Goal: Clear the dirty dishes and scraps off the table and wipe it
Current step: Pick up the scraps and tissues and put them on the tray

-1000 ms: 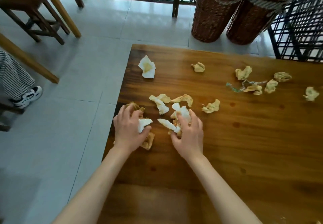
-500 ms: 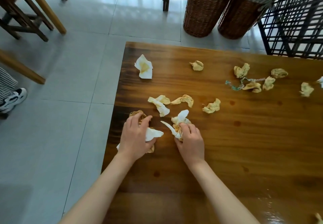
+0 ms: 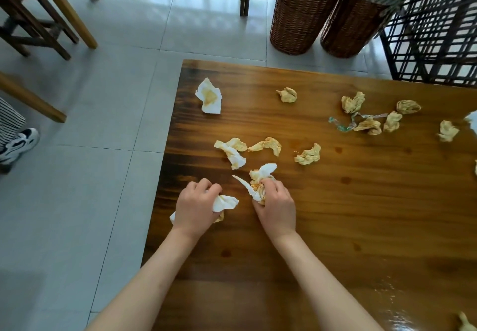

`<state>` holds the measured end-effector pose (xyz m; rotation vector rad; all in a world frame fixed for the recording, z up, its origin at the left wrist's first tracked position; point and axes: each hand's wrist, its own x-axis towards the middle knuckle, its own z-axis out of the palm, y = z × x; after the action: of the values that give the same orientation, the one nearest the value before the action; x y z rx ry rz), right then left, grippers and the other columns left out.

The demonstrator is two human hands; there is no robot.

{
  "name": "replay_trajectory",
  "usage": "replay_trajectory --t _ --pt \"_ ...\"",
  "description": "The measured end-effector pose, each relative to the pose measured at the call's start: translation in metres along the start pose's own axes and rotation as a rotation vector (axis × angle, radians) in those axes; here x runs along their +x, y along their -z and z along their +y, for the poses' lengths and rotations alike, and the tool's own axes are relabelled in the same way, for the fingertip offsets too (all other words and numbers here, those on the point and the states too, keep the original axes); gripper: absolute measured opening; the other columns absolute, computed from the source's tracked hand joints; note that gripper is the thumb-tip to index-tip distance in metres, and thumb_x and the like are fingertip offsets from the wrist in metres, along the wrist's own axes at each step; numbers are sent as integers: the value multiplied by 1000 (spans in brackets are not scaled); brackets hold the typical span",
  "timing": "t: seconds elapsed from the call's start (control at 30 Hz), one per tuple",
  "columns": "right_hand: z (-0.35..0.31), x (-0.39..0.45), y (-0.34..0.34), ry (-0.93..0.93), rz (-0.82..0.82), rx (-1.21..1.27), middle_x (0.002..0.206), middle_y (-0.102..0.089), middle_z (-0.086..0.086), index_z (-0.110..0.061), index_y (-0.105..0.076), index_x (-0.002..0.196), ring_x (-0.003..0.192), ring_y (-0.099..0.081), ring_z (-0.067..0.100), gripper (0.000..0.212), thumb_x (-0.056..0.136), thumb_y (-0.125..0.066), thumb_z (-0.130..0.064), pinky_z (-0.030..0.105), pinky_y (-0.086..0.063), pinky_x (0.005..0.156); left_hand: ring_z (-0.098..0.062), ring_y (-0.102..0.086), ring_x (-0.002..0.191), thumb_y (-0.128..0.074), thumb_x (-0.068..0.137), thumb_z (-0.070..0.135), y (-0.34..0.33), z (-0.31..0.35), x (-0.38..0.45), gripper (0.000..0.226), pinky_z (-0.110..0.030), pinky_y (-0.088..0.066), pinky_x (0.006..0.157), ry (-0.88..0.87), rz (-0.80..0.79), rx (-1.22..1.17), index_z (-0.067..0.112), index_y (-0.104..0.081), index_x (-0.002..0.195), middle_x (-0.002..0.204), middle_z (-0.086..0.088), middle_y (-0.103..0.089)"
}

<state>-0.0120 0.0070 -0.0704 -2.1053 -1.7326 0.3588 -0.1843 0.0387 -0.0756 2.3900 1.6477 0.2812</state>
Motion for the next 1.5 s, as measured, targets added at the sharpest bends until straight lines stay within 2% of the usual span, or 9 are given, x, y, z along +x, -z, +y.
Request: replay_trajectory --t 0.17,0.4,0.5,0.6,0.7,0.9,1.1,1.37,1.5 --pt "3 -2 2 -13 -11 27 95 -67 13 -3 -64 107 83 -66 25 46 66 -83 -10 29 -54 68 -23 -61 67 -92 50 17 2 5 -1 40 -25 -51 57 51 -2 -17 11 -73 84 83 -8 -69" --pt "13 -1 6 -17 22 -16 97 -67 10 -7 -66 106 85 -63 24 47 63 -84 -12 29 -53 60 -25 -53 107 -72 70 53 12 8 -3 50 -35 -44 86 158 89 -129 24 -67 110 117 -4 -61" --pt "14 -3 6 -30 32 -54 99 -65 8 -11 -65 108 85 -59 24 48 64 -84 -16 27 -50 55 -25 -31 134 -57 67 71 12 7 -9 75 -43 -29 107 190 -58 -151 32 -49 131 144 -2 -38" --pt "15 -8 5 -34 48 -59 100 -64 11 -13 -64 110 85 -60 26 49 65 -83 -17 28 -51 52 -21 -5 145 -54 59 82 3 3 -17 105 -45 -14 116 148 -211 -133 33 -21 146 158 1 -10" --pt "17 -8 6 -18 38 -41 98 -64 12 -12 -64 108 82 -62 26 49 63 -84 -15 29 -52 53 -22 -5 145 -56 58 82 -2 0 -18 111 -43 -12 115 142 -218 -91 32 -13 148 158 0 -6" --pt "19 -11 3 -24 11 2 94 -67 10 -9 -66 106 76 -66 24 50 60 -86 -8 27 -53 58 -22 -43 123 -72 63 63 -6 13 -17 85 -33 -39 99 129 -37 -104 24 -47 135 133 -1 -51" --pt "20 -3 11 -94 21 111 98 -66 8 -9 -63 110 83 -65 20 37 75 -76 -10 23 -50 64 -21 -64 93 -85 65 30 -7 21 -13 55 -22 -48 77 150 83 -200 15 -65 114 104 -4 -69" --pt "27 56 45 -71 230 155 97 -65 2 -15 -60 109 86 -61 17 38 74 -76 -14 20 -40 71 -11 -62 90 -80 73 28 22 32 63 46 -21 -54 73 236 252 -500 18 -60 113 105 1 -66" --pt "24 95 35 -87 125 141 106 -62 1 -18 -55 122 94 -59 16 48 77 -74 -19 23 -45 74 -10 -53 94 -80 72 29 12 40 111 49 -15 -42 75 252 171 -401 19 -59 116 109 0 -64"
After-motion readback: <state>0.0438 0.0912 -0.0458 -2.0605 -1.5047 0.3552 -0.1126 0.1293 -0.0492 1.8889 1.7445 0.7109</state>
